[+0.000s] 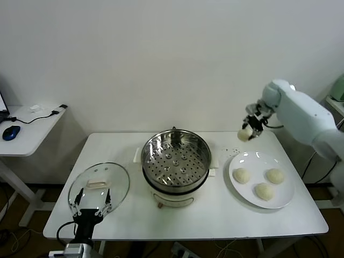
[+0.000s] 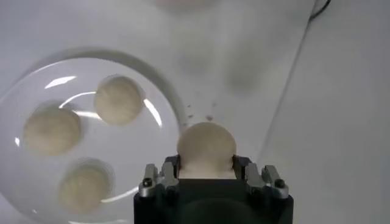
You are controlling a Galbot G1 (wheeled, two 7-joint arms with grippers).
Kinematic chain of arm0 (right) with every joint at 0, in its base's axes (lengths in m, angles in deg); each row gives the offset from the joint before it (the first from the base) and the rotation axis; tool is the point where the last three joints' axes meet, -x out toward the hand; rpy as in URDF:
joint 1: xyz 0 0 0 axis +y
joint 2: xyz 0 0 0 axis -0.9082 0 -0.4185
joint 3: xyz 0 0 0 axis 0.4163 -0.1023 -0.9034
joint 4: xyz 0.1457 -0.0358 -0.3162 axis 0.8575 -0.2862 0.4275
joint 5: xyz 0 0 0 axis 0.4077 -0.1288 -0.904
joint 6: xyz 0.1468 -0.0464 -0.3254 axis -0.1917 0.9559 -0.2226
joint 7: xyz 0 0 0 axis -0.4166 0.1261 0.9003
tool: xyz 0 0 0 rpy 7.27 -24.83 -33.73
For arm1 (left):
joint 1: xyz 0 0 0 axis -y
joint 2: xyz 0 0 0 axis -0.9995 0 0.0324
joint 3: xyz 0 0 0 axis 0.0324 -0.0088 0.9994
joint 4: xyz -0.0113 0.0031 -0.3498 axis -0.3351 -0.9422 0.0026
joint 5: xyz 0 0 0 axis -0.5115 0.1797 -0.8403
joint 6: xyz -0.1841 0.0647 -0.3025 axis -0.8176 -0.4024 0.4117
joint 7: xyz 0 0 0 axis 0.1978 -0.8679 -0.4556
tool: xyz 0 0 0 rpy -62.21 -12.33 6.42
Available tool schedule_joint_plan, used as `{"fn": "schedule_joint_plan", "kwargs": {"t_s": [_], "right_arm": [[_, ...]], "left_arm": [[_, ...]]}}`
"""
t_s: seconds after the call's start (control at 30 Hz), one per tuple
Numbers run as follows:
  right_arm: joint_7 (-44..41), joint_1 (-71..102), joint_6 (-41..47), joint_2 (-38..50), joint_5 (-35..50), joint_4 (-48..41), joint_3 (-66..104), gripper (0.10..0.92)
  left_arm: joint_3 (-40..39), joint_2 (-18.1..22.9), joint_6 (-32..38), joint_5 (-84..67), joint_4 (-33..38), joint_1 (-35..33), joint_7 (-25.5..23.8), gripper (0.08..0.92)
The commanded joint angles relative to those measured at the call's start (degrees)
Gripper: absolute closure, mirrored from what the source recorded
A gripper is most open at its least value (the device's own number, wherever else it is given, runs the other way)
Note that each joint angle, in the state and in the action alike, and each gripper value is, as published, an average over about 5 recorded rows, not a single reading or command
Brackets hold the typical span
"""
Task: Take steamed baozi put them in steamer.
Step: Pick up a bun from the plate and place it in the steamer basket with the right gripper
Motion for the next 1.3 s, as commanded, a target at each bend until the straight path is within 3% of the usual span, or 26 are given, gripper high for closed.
{"fn": "schedule_joint_plan", "kwargs": {"t_s": [0.03,0.4,0.83,1.3], "right_arm": [[0.05,-14.09,-7.2,-1.84,5.2,15.36,-14.36,0.44],[3.59,-5.57,-14.84,-12.03,-11.27,26.04,-8.21,0.44],[7.39,9.68,-19.48,-17.91,-30.19,19.03,-1.46,0.435],[8.95,12.31,-20.05,-19.56,-30.97,10.41,-0.58,0.423]], "left_arm": [[-0.1,0.22,-0.32,-0.15,0.66,-0.26,-0.04,0.177],[0.07,0.37,-1.49,0.21,1.48,-1.51,-0.86,0.177],[-0.41,0.67,-2.49,1.32,2.11,-1.57,-1.23,0.177],[-0.4,0.63,-2.92,2.25,1.05,-1.03,-1.82,0.177]]}}
